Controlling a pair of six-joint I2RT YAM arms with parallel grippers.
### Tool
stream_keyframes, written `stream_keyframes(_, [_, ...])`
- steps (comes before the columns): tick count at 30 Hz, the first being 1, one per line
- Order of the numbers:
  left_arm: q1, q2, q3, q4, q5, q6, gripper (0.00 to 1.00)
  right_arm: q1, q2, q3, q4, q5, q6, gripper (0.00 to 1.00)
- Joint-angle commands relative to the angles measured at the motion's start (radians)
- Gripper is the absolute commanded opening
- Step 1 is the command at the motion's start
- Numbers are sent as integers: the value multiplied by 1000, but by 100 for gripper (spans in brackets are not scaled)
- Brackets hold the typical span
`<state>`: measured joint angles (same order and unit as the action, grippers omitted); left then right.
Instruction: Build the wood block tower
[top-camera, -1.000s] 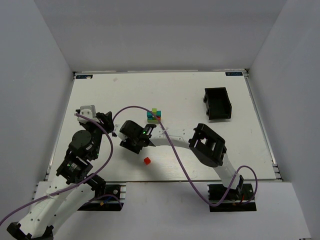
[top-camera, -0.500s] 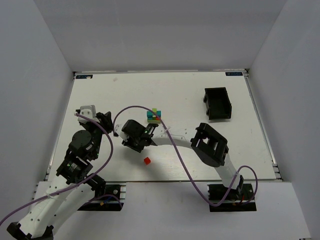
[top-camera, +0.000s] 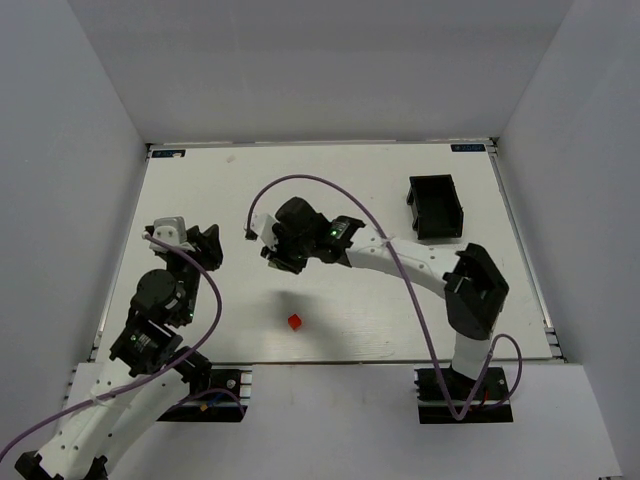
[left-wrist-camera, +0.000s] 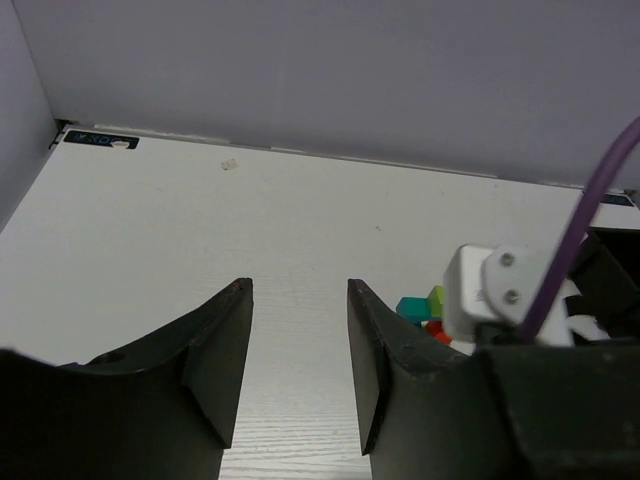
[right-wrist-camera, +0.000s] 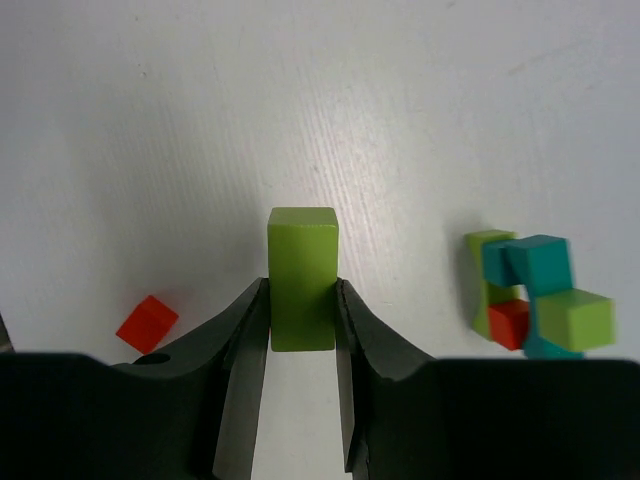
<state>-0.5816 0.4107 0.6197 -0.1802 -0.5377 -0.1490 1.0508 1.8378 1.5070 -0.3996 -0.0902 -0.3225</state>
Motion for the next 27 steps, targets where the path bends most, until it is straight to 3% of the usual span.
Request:
stream_keyframes(1, [6, -15, -9, 25, 18, 12, 52, -27, -86, -2, -28, -56, -99, 0])
stream_keyframes(9, [6, -15, -9, 25, 36, 12, 52, -112, -100, 94, -163, -45, -335, 0])
stream_keyframes(27, [6, 13, -9, 25, 100, 22, 52, -310, 236, 610, -545, -235, -581, 0])
